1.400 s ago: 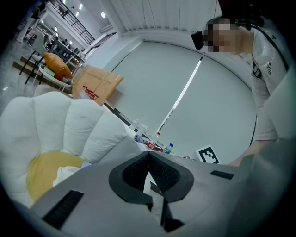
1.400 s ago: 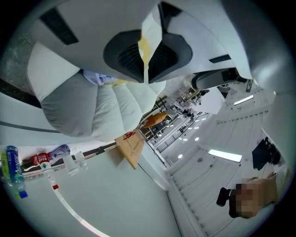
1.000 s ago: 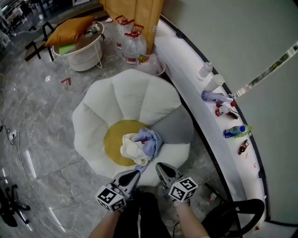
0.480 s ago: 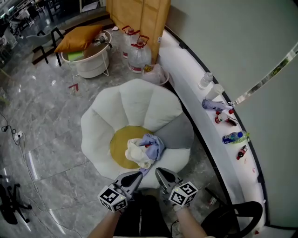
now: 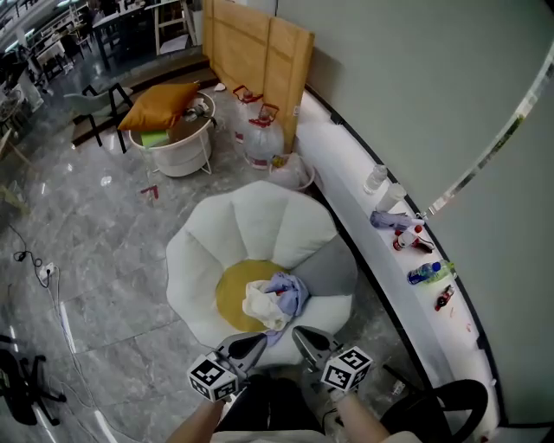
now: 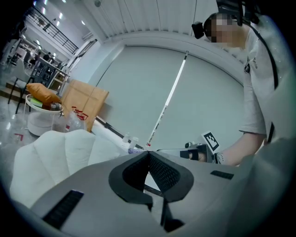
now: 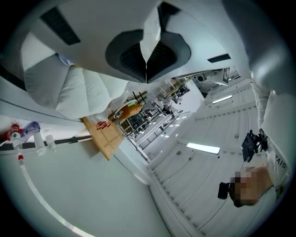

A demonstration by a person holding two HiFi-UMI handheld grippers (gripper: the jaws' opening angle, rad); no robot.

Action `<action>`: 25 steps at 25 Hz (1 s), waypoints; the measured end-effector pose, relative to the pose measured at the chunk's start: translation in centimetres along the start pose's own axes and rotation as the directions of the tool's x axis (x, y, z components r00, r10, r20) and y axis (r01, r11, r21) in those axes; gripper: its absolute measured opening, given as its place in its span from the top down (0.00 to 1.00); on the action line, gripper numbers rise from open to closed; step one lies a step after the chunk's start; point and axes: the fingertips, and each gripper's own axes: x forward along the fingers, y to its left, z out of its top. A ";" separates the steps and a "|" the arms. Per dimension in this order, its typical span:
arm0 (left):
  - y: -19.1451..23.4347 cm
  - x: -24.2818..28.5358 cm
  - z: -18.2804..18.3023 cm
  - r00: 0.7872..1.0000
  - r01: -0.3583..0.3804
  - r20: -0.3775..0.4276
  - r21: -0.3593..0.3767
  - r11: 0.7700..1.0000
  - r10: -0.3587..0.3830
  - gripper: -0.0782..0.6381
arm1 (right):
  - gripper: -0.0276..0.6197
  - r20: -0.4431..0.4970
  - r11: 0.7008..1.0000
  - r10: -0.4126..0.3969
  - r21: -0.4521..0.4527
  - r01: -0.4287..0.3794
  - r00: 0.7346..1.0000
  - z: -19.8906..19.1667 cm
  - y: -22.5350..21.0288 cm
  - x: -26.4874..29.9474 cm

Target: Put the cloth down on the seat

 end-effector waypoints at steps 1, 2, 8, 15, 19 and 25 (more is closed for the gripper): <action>-0.1 -0.4 0.7 1.000 -0.006 0.011 0.002 1.000 0.006 0.87 | 0.93 0.013 1.000 0.001 0.003 -0.001 1.000 0.5 0.6 -0.2; -0.3 -0.9 1.3 1.000 -0.012 0.019 0.004 1.000 0.012 0.87 | 0.93 0.022 1.000 0.003 0.004 -0.003 1.000 0.9 1.3 -0.4; -2.0 -2.3 5.1 0.998 -0.018 0.067 0.041 0.999 0.016 0.87 | 0.93 0.048 0.999 0.030 -0.034 -0.028 0.998 3.5 4.6 -2.0; -3.4 -4.0 8.6 0.993 -0.036 0.117 0.076 0.996 0.027 0.87 | 0.93 0.038 0.993 0.065 -0.098 -0.061 0.997 6.0 7.6 -3.7; -4.0 -5.7 10.3 0.987 -0.076 0.149 0.062 0.995 0.066 0.87 | 0.93 0.026 0.988 0.097 -0.119 -0.094 0.995 6.5 9.2 -5.0; -6.1 -6.7 12.1 0.979 -0.079 0.195 0.074 0.994 0.064 0.87 | 0.93 0.022 0.980 0.145 -0.139 -0.140 0.989 7.4 11.3 -6.2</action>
